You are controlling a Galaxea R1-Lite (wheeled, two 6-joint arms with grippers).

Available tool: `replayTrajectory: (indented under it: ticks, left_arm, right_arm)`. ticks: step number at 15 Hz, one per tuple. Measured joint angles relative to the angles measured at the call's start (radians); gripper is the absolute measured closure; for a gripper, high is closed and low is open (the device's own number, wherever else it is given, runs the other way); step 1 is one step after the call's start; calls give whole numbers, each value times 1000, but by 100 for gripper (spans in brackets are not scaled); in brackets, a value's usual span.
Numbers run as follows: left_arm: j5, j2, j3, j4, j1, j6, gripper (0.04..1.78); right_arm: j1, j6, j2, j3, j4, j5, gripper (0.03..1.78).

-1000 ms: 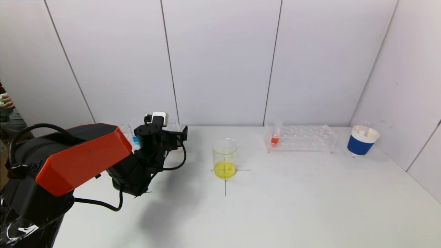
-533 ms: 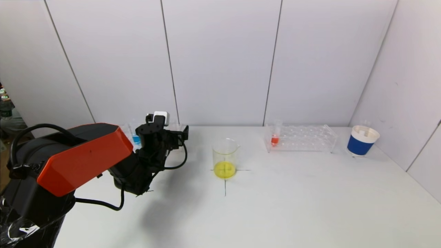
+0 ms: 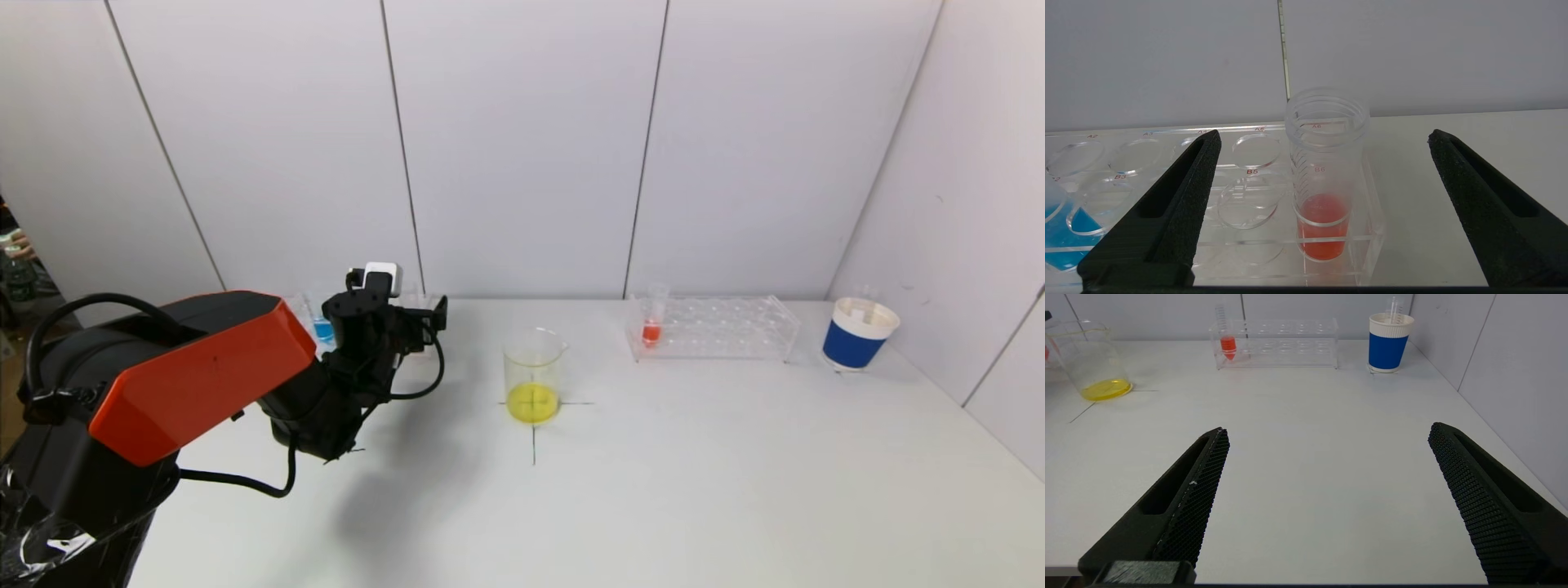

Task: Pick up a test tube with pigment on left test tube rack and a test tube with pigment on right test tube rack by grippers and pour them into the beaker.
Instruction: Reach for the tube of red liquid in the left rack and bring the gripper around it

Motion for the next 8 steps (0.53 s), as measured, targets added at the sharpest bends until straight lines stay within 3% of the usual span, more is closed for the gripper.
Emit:
replayTrajectory:
  ticks: [8]
  left_arm:
    - [0,1,0,0,0,0,5]
  right_arm:
    - [0,0,0,0,0,0,4]
